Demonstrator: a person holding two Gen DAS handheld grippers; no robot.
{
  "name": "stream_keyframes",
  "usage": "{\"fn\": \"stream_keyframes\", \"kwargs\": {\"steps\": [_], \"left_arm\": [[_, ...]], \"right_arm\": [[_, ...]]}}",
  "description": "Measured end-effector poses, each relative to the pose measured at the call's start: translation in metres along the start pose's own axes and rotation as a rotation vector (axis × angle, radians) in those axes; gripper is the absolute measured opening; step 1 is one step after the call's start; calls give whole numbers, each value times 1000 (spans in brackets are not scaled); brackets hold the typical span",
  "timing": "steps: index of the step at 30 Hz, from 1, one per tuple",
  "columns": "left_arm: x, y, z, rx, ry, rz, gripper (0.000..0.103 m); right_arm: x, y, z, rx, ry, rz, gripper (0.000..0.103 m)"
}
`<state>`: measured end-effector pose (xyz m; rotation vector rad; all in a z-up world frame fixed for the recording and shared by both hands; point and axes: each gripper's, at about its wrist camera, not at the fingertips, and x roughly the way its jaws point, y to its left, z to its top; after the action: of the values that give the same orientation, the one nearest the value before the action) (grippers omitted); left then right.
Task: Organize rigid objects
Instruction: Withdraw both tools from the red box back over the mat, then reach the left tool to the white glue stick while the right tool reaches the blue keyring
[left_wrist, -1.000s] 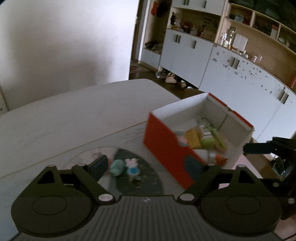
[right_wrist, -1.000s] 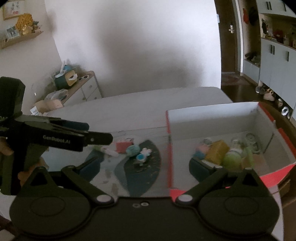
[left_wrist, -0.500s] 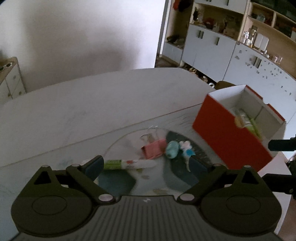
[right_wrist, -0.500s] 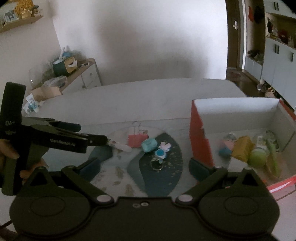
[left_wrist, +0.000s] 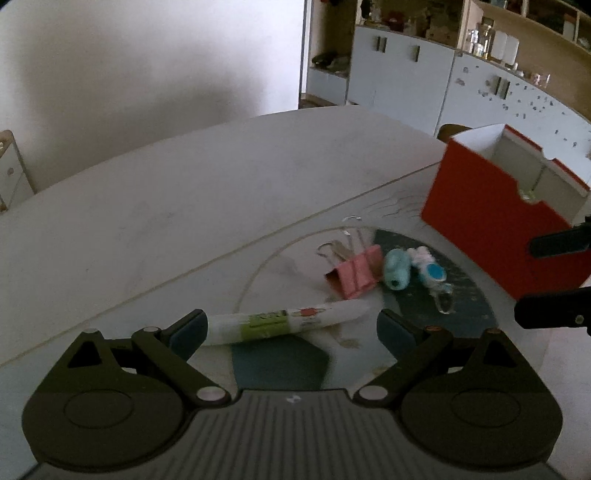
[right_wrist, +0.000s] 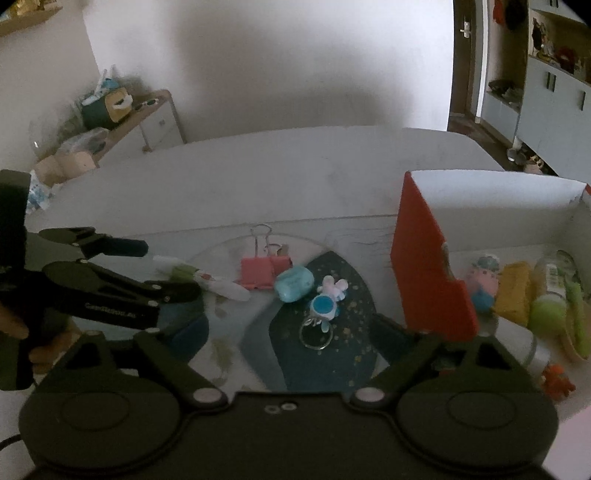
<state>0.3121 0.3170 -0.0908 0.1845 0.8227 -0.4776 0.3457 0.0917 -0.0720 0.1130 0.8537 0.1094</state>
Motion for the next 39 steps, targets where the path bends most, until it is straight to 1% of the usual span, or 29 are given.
{"fn": "stream_keyframes", "kwargs": {"steps": [5,11,14,18,20,25,28,31,39], "left_arm": [[14,8,3,5,-5,-12,99],[27,12,6,82,-14,-51,99],[33,12,6,122,-2,-73,99],[41,13,6,150,5,-82,99],[46,14,7,167,11,-98,99],[55,14,5,205,53,-145,99],[58,13,2,215,69,-144,99],[56,11,-2,225,63,-135,99],[50,1,-8,199,62,-110,98]], "right_arm": [[15,-2,0,4,24,-18,85],[31,-2,4,-2,46,-27,82],[38,-1,6,-5,57,-30,81],[48,-2,8,-15,69,-36,80],[51,-4,9,-17,76,-40,79],[61,-10,10,-3,93,-54,76],[65,-12,9,1,100,-53,75],[70,-14,9,0,106,-60,72],[78,-18,9,-3,111,-73,59]]}}
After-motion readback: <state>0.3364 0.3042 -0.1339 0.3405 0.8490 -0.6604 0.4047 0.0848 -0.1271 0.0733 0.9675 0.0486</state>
